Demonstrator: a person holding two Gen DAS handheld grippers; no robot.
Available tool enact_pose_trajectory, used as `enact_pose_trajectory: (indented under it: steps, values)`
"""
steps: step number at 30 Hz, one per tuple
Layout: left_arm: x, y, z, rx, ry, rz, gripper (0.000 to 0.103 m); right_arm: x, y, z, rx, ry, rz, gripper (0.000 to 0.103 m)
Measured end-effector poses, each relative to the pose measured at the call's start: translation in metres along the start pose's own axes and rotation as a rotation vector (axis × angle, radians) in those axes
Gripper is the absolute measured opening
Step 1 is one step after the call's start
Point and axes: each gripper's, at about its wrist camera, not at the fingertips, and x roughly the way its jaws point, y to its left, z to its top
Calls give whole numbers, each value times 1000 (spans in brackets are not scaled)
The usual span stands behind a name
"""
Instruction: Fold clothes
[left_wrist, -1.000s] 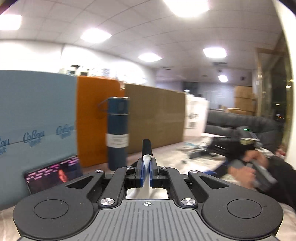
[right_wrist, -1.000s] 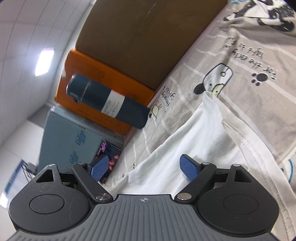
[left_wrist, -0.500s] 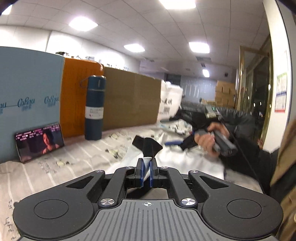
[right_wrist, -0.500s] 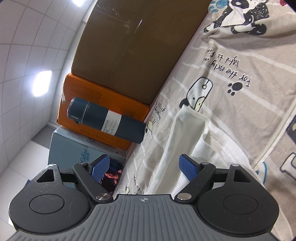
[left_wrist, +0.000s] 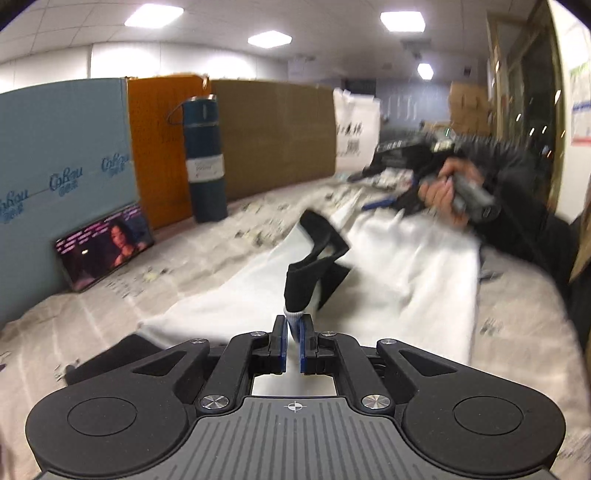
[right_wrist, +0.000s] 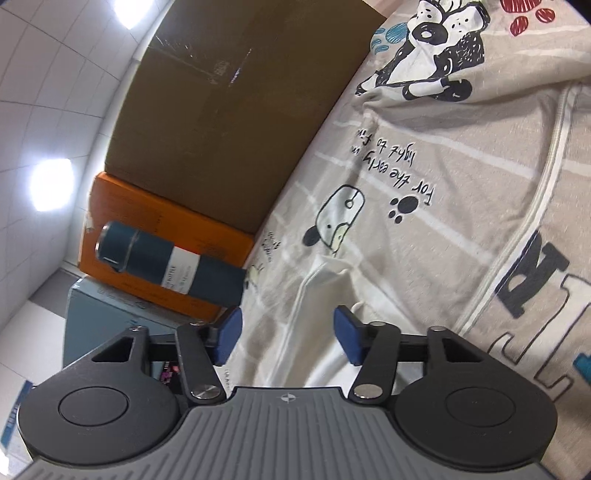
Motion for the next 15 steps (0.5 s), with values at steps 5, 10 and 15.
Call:
enact_pose_trajectory:
  steps: [5,10,15]
  values:
    - [1,-6,0,39,6,-3,9,7,-3,6,-13,-31,-71,30]
    - [-7,-8,0,32,-38,8,10,1,-8,5,-16,-41,-74,7]
    - [-23,-9,9,-12,-126,-24,10,-15,10,-4,-187,-91,-110,7]
